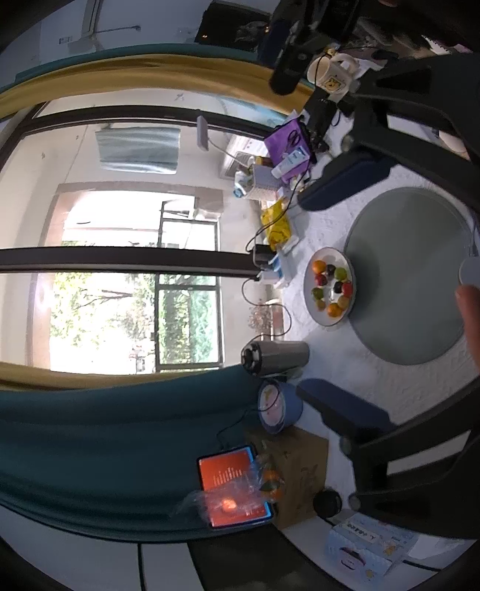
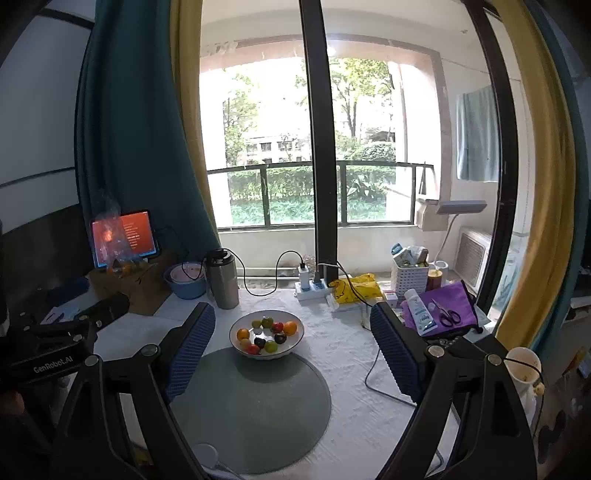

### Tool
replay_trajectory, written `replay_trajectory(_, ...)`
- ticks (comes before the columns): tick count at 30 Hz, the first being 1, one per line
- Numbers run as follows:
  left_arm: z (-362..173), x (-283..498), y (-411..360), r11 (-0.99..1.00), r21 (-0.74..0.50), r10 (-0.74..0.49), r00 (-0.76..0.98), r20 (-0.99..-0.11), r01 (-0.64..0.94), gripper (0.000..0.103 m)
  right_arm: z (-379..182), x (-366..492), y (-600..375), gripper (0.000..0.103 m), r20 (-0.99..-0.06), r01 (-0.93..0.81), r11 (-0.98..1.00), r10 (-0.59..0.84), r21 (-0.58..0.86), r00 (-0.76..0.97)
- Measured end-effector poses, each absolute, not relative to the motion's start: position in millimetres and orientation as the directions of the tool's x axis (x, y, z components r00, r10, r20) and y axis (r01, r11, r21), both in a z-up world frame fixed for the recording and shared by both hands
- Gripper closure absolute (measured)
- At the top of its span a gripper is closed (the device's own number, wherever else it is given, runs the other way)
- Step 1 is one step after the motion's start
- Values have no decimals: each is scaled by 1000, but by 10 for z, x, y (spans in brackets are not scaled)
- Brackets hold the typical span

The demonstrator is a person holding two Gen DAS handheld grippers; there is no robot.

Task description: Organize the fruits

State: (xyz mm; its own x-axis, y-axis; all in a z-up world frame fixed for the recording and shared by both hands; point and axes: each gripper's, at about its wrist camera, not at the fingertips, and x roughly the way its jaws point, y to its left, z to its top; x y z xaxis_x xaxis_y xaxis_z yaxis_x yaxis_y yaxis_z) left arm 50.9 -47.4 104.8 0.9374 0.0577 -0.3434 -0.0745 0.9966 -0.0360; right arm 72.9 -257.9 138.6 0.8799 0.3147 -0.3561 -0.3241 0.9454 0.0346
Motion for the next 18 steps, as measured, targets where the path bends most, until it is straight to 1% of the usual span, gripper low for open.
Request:
replay_trajectory(7,1000,447,-591,998,5,64,938,-341,-66,9,1348,664,-2599,15,-355,-302,953,294,34,887)
replay_trajectory(12,984,437,-572,997,-13,66,941,-333,-75,9,1329,677,-2582,15,-357,-303,953,292,27,887)
replay_trajectory(18,957,427,-576,996,-5,83,941,-327,-89,9,1281,710,-2548,15,-372,-298,954,285,22,883)
